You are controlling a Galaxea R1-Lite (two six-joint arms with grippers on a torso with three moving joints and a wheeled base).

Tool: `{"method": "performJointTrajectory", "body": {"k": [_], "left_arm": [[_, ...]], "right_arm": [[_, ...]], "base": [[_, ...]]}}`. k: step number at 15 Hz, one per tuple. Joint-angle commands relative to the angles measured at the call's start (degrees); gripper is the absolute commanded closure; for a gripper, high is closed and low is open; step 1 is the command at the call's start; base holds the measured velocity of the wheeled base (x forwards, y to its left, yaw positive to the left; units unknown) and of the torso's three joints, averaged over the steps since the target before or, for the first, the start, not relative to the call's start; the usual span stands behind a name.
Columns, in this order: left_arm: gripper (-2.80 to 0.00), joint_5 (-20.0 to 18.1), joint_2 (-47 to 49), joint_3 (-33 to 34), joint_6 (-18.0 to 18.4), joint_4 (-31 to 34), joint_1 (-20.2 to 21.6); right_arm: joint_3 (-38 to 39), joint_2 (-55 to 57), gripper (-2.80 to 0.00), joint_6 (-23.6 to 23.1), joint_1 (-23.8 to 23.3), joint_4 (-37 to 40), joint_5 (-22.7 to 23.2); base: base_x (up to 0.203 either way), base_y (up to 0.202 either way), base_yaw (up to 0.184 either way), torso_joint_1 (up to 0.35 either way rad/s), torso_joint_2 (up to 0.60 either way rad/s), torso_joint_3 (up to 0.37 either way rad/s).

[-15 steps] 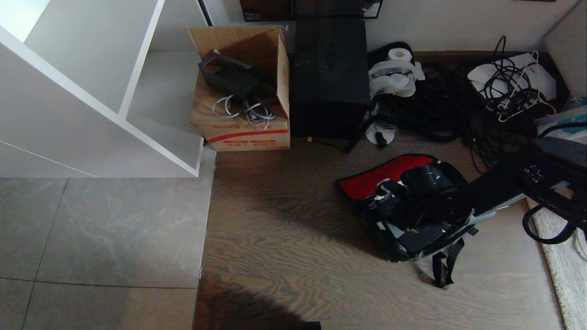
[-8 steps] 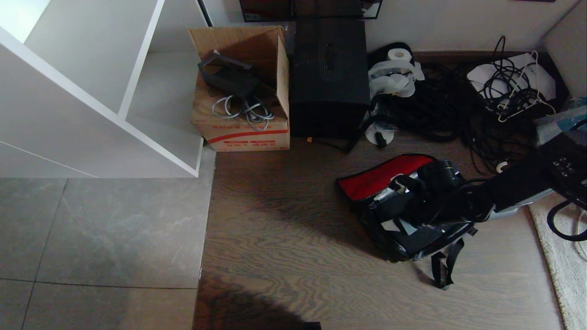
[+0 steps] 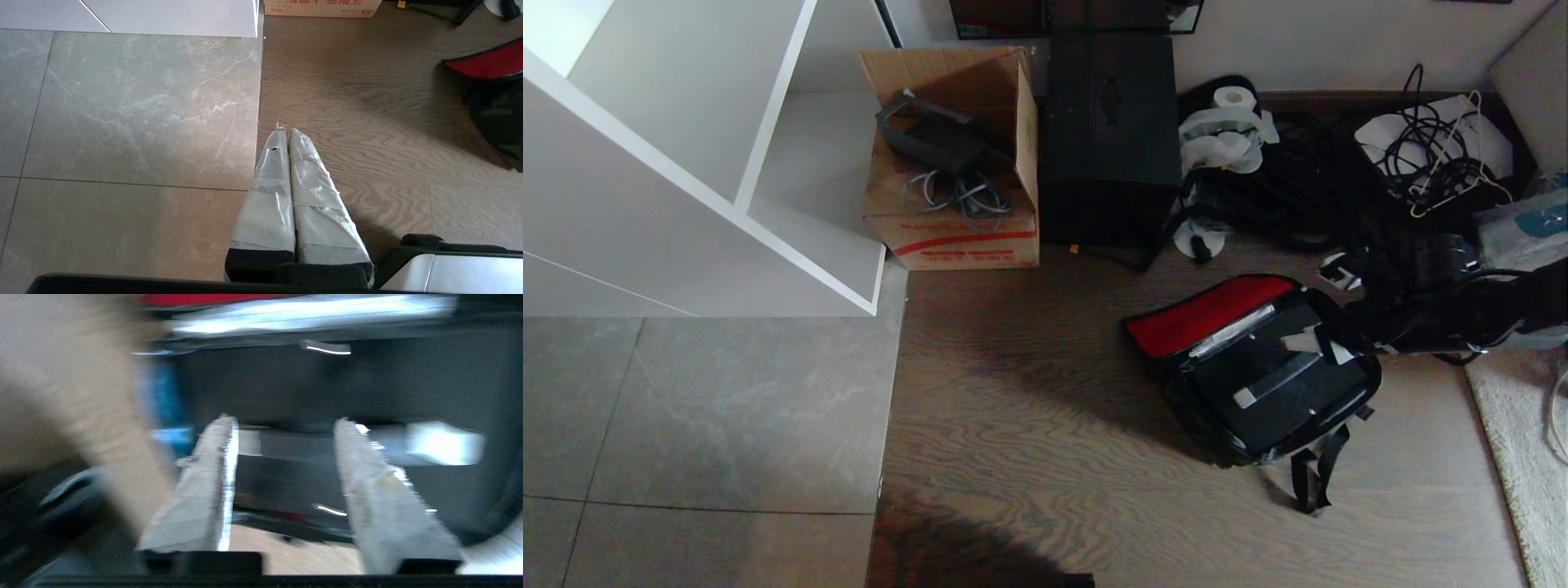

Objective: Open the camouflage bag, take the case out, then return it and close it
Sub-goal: Close the top of the storage box

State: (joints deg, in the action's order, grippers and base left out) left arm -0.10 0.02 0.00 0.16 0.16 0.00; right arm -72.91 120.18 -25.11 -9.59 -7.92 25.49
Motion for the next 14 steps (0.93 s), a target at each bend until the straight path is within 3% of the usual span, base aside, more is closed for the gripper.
{"method": "performJointTrajectory", "body": {"k": [1,5,9,14], "left_arm": [[0.0,0.0,0.0,0.0,0.0,0.0,0.0],[0.0,0.0,0.0,0.0,0.0,0.0,0.0],[0.0,0.0,0.0,0.0,0.0,0.0,0.0],[0.0,0.0,0.0,0.0,0.0,0.0,0.0]], "right_arm": [[-1.5,2.3,0.0,-0.1,-5.8,-1.2,0.6],[-8.4,9.3,0.0,0.1,-12.1,-4.1,0.5],[-12.5,16.5,0.0,-0.2,-16.2,-14.3,-1.3],[-17.7,22.8,0.0,0.2,-17.0,-14.6,-2.8]], "base": [[0.0,0.0,0.0,0.0,0.0,0.0],[0.0,0.0,0.0,0.0,0.0,0.0],[0.0,0.0,0.0,0.0,0.0,0.0],[0.0,0.0,0.0,0.0,0.0,0.0]]}}
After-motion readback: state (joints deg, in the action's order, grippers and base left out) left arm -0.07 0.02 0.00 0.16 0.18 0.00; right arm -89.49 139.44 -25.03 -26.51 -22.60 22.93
